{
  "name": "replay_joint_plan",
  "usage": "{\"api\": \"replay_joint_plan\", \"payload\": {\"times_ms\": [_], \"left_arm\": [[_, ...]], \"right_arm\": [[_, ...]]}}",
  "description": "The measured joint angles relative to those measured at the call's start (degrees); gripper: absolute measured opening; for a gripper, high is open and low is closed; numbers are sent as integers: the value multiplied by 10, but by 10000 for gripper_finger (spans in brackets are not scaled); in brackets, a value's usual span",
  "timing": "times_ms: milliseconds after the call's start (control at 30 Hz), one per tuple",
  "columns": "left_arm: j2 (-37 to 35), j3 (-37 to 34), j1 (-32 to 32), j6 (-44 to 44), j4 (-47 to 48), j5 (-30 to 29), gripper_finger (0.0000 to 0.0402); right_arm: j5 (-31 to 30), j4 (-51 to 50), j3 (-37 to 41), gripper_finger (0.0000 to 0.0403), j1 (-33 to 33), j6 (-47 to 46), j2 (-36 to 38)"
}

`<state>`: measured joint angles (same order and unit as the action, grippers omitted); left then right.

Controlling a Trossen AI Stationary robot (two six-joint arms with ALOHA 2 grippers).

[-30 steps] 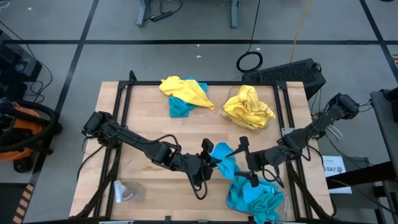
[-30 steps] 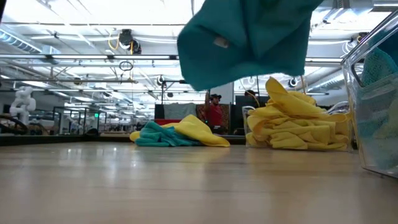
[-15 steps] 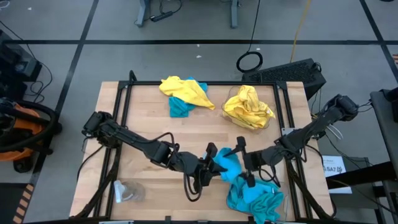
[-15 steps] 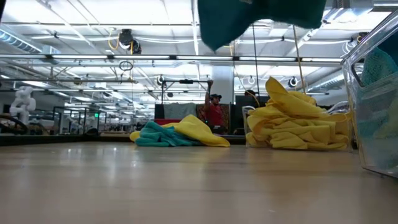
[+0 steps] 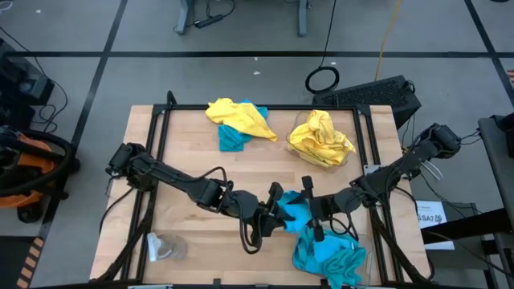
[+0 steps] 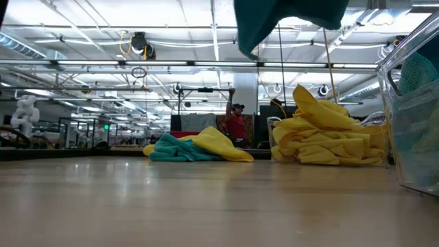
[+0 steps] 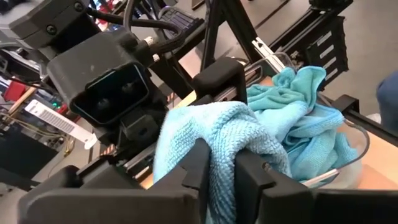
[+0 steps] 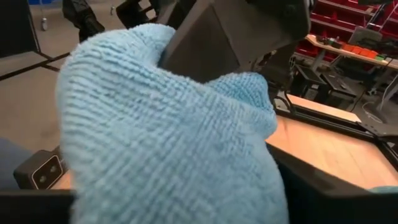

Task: Sort microfiber towel by color & place in baskets
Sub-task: Put the blue microfiber cloth into the bottom transparent bin

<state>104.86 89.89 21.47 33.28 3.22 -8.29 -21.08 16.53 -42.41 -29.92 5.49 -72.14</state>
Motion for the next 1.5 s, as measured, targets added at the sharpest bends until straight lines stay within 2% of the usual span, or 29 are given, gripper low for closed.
{"api": "replay_joint_plan", "payload": {"times_ms": [200, 267, 333, 433, 633, 800, 1000, 1100, 1200, 1367, 1500], "left_arm": [[0, 0, 0, 0, -4, 0, 81], [0, -1, 1, 1, -4, -1, 103], [0, -1, 1, 0, -2, -1, 133], [0, -1, 6, 0, 8, -8, 186], [0, -1, 24, -23, 28, -59, 284], [0, -1, 38, -43, 70, -109, 332], [0, -1, 45, -100, 144, -136, 342], [0, 0, 42, -127, 172, -137, 342], [0, -1, 38, -149, 187, -137, 342], [0, -1, 33, -166, 208, -137, 342], [0, -1, 30, -189, 225, -138, 342]], "right_arm": [[1, -7, 0, 79, -1, 3, 0], [4, -12, 0, 34, -2, 10, 1], [4, -22, 0, 15, -8, 15, 4], [2, -60, -5, 19, -18, 4, 17], [3, -233, -65, 16, -62, -40, 49], [35, -397, -138, 15, -109, -116, 64], [136, -559, -220, 15, -173, -247, 65], [165, -597, -236, 15, -194, -313, 65], [180, -607, -234, 15, -205, -364, 63], [240, -612, -197, 14, -210, -428, 35], [289, -564, -152, 14, -217, -448, 0]]}}
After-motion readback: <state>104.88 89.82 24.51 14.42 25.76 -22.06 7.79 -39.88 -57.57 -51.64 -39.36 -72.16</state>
